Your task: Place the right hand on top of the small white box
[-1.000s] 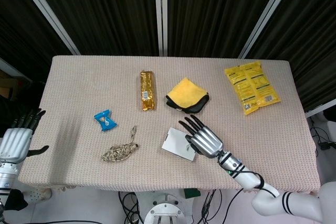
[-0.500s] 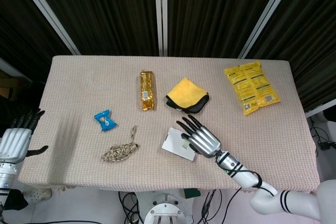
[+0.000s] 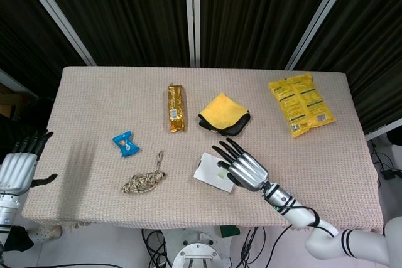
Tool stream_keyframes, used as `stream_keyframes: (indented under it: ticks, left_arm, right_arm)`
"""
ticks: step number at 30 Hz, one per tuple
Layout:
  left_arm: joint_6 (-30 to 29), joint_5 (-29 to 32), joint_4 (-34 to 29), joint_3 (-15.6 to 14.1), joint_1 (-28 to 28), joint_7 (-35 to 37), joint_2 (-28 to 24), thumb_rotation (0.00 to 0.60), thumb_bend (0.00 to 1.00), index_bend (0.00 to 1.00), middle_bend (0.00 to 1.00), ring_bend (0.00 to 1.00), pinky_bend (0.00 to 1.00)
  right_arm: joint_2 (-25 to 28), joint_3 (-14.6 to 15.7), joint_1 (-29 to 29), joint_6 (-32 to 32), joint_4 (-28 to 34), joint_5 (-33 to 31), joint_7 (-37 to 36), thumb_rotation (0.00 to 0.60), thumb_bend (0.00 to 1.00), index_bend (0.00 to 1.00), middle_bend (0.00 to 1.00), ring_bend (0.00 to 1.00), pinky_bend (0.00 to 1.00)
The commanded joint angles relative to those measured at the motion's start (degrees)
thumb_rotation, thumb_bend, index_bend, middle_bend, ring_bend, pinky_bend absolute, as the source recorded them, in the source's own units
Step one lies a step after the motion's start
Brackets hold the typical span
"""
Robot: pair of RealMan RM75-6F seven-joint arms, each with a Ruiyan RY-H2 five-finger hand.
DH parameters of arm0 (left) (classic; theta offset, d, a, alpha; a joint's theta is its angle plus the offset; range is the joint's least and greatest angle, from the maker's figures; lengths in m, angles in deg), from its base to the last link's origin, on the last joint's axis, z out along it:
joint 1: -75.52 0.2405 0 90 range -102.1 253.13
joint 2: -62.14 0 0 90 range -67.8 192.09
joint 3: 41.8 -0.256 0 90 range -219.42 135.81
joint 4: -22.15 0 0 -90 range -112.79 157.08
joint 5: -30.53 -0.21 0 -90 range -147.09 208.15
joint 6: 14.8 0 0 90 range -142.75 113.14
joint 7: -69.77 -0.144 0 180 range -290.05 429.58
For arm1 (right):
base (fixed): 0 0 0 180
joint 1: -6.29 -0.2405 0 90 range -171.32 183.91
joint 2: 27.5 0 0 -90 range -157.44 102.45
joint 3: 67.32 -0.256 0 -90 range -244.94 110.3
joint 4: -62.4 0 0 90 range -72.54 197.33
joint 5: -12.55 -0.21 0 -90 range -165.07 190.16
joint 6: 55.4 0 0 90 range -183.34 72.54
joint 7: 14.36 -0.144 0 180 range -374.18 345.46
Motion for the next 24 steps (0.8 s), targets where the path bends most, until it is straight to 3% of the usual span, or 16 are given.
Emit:
stream_keyframes:
  ticks: [1, 3, 6, 12, 24]
  left_arm:
    - [0.1, 0.0, 0.1, 0.0, 0.0, 0.1, 0.1, 0.6, 0.02, 0.08, 0.06, 0.0, 0.09]
    - [0.1, -0.1, 0.2, 0.0, -0.1, 0.2, 0.2, 0.6, 0.02, 0.08, 0.06, 0.0, 0.09]
    - [0.2, -0.2, 0.3, -0.1, -0.1, 0.1, 0.3, 0.6, 0.02, 0.08, 0.06, 0.0, 0.09]
    - [0.0, -0.1, 0.3, 0.0, 0.0, 0.1, 0.3, 0.6, 0.02, 0.08, 0.06, 0.0, 0.09]
    - [0.2, 0.1, 0.8, 0.0, 0.1, 0.7, 0.3, 0.6, 0.02, 0.08, 0.06, 0.0, 0.09]
  right_arm:
    - [2.3, 1.7, 0.2, 0.0, 1.6, 1.3, -1.6, 0.542, 0.69, 0.38, 0.02, 0.0, 0.0]
    - [3.3, 2.3, 0.1, 0.6, 2.5, 1.4, -2.8, 0.34, 0.88, 0.37, 0.01, 0.0, 0.0]
    - [4.4, 2.7, -0.1, 1.7, 3.5, 1.0, -3.4, 0.202, 0.99, 0.36, 0.01, 0.0, 0.0]
    - [4.0, 2.6, -0.4, 3.4, 3.4, 0.0, -3.0, 0.157, 1.0, 0.36, 0.0, 0.0, 0.0]
    - [1.8, 2.4, -0.7, 4.8, 2.1, -0.6, -2.4, 0.156, 1.0, 0.36, 0.0, 0.0, 0.0]
